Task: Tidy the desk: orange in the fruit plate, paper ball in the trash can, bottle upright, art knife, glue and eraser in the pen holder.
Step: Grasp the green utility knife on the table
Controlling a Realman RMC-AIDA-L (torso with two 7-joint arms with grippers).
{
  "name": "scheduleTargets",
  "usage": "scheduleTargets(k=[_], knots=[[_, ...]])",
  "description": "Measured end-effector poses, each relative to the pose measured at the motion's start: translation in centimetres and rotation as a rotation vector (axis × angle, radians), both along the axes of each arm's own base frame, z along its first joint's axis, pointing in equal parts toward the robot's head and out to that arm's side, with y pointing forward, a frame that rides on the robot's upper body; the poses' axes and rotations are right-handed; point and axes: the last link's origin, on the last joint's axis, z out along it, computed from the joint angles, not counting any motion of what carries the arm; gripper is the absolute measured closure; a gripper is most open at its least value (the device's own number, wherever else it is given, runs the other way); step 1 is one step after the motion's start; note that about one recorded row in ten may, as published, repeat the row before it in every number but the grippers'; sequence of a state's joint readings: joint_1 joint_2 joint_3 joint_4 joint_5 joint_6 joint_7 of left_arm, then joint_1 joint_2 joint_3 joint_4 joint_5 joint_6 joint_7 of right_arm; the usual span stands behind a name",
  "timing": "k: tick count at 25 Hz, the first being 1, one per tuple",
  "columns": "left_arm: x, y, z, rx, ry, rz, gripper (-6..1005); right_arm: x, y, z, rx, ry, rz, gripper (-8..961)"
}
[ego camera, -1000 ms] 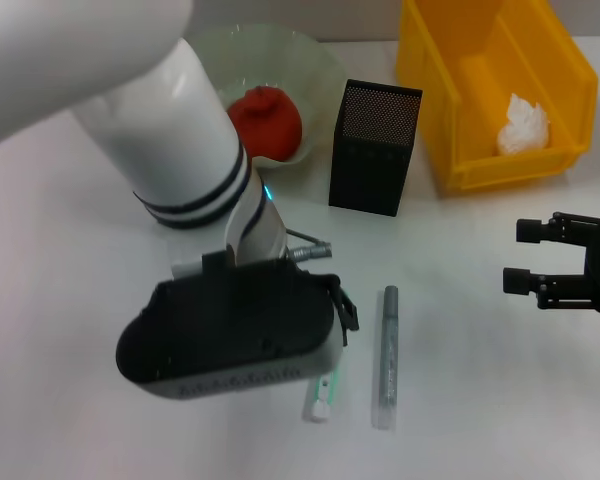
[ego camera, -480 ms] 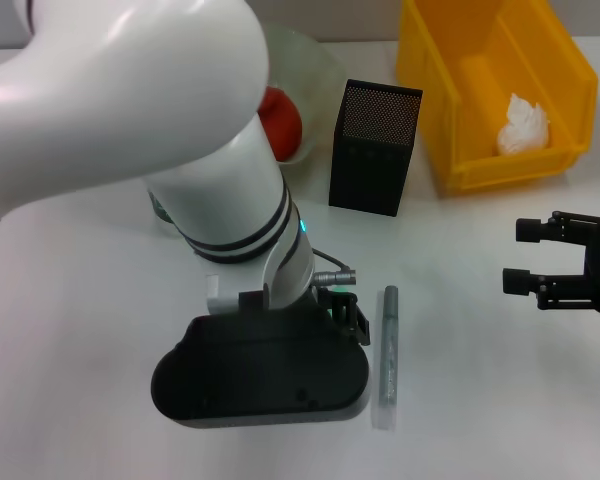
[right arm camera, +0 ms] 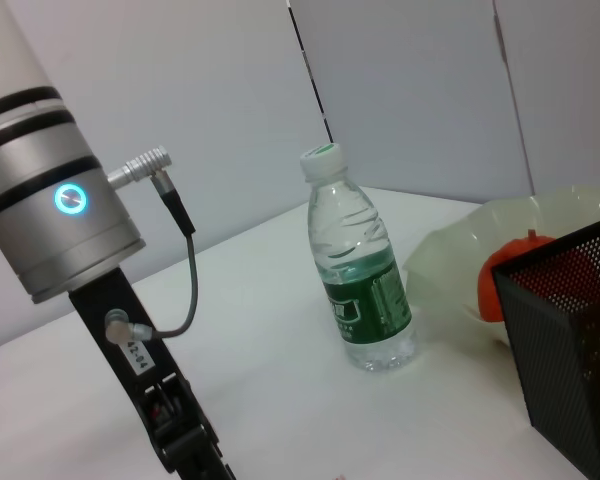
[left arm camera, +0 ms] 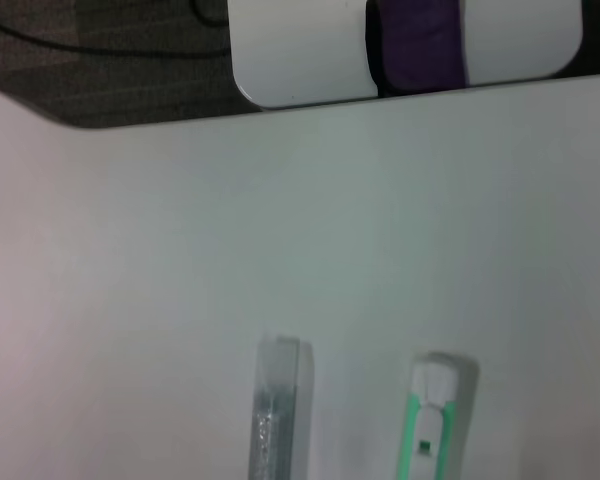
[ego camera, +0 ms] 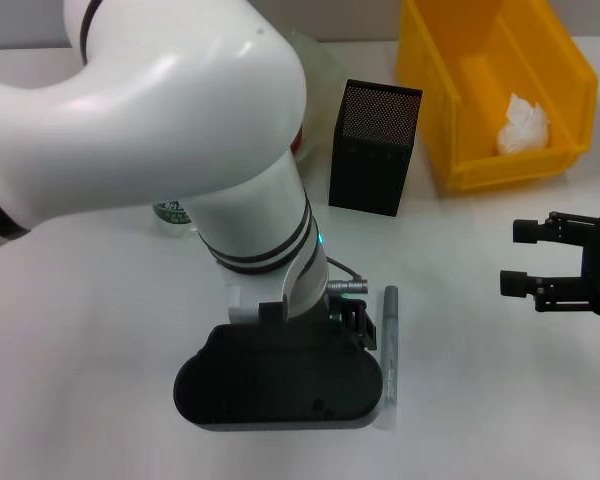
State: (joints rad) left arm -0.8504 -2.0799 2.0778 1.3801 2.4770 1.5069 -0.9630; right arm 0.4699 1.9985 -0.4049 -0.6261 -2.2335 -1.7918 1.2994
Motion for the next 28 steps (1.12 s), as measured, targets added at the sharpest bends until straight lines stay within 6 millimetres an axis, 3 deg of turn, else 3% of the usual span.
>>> scheduleTargets(k=[28], knots=[[-1.3,0.7,-1.4,0.005,-0.005,0.066,297,-1.8,0.7,-1.6,-0.120,-0.073,0.118,129]])
